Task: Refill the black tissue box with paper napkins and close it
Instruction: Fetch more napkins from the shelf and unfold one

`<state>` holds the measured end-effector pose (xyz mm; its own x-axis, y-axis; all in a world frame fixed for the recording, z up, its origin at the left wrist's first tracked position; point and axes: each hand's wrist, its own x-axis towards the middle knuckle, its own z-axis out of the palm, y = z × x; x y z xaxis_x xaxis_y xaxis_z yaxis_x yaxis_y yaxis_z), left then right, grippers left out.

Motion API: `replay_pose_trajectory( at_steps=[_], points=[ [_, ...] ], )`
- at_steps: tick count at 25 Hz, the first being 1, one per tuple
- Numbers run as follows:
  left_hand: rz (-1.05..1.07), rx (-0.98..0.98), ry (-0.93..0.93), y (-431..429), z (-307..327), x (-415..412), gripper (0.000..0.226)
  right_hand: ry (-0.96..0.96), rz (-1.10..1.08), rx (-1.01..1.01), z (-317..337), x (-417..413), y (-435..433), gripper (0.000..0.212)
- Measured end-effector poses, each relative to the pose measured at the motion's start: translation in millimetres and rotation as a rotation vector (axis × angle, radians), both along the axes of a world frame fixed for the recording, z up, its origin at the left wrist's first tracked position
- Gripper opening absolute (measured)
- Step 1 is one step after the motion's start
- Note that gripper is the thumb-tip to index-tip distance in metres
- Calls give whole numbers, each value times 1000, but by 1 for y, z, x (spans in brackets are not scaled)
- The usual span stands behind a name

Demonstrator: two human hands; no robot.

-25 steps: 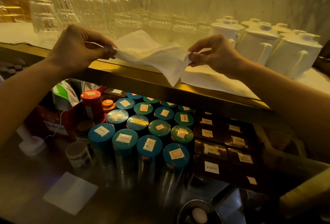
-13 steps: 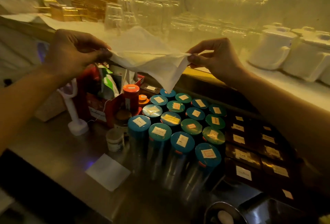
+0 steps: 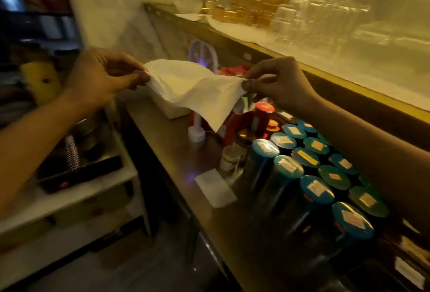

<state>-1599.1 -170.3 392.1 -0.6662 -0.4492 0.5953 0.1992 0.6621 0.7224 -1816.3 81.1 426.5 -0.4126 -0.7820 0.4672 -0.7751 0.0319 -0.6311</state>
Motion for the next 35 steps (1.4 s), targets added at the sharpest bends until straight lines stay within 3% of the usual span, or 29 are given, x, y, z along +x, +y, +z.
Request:
replay_pose_trajectory(
  at_steps=[6,8,10,13,17,24,30,35],
  points=[
    [409,-17,-49,45,-23,201,11,-82,463,23,-33,109,-64,6],
    [533,-15,-66,64,-27,264,11,-94,566,16,-45,153,-85,20],
    [675,-10,-83,94,-28,334,23,-97,712,31,-52,214,-107,18],
    [901,42,-65,142,-34,443,32,-114,957,36,-54,319,-137,7],
    [1225,31,-54,216,-33,581,11,-107,1239,75,-54,480,-161,8],
    [1583,59,-79,345,-40,808,11,-86,1625,147,-58,787,-148,4],
    [1878,122,-74,438,-55,959,10,-89,1872,182,-81,1013,-112,6],
    [2066,137,-138,464,-74,1049,11,-119,2033,273,-107,1157,-107,17]
  ],
)
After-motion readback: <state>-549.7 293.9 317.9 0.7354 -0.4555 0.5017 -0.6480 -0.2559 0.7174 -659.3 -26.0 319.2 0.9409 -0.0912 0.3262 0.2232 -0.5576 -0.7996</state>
